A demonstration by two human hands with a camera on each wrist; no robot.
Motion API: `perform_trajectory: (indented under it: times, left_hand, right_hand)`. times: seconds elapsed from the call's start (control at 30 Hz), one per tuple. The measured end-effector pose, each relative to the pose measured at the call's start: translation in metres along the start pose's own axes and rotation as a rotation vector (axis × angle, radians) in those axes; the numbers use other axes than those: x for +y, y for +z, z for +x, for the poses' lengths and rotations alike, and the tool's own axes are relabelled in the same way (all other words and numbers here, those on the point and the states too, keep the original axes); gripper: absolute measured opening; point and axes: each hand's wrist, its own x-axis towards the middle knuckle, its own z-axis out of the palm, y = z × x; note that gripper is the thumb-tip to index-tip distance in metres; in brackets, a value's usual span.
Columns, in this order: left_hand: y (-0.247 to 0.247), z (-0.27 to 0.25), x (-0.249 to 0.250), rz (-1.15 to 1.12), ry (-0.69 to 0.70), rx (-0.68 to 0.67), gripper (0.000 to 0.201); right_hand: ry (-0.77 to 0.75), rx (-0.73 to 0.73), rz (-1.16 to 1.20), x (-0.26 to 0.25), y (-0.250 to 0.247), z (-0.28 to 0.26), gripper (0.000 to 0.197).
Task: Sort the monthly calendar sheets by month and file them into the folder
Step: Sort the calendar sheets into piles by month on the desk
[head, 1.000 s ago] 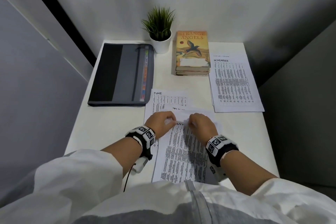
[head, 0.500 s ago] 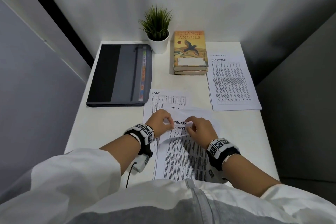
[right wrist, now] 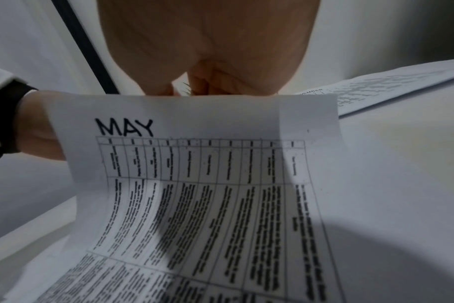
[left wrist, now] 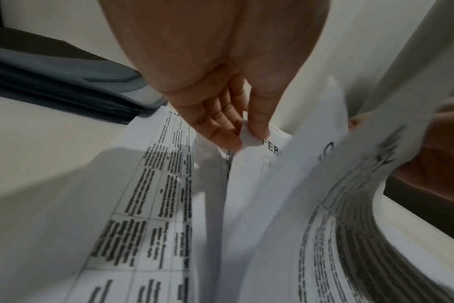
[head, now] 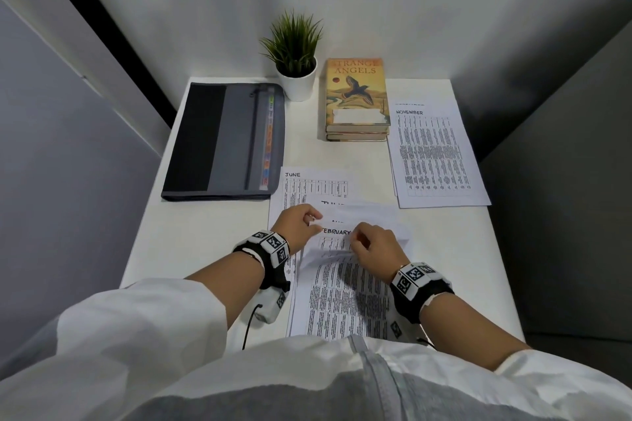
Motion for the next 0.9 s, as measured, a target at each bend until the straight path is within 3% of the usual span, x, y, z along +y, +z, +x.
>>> perform_trajectory:
  times: [0.3,0.43,0.57,0.7,0.77,0.9]
  left_hand:
    - [-0.004,-0.002,-0.003,0.023,0.07,0.001,0.013]
    - [-0.004,-0.007,0.002,-0.026,0.054,0.006,0.008]
    - [-0.001,-0.007,0.006,-0.142,-0.007,0.008,0.018]
    - [0.001,-0.006,0.007,-0.035,-0.027,-0.01,0.009]
    - [0.002,-0.007,0.007,0.026,-0.023,-0.017,0.022]
    - [0.004,-0.007,0.006,-0.019,-0.043,-0.021,0.022]
  right_hand:
    - [-0.031,0.036,-0.087,-0.005,0.0,-0.001,0.034]
    - [-0.038,0.04,-0.117,-0.004,0.0,-0.001,0.033]
    - [-0.059,0.048,-0.152,-0.001,0.0,-0.002,0.023]
    - [-0.096,0.12,-0.173,0.003,0.002,-0.006,0.025]
    - [-0.094,0.122,-0.158,0.003,0.001,-0.006,0.027]
    - [-0.023,0.111,-0.07,0.0,-0.001,-0.007,0.017]
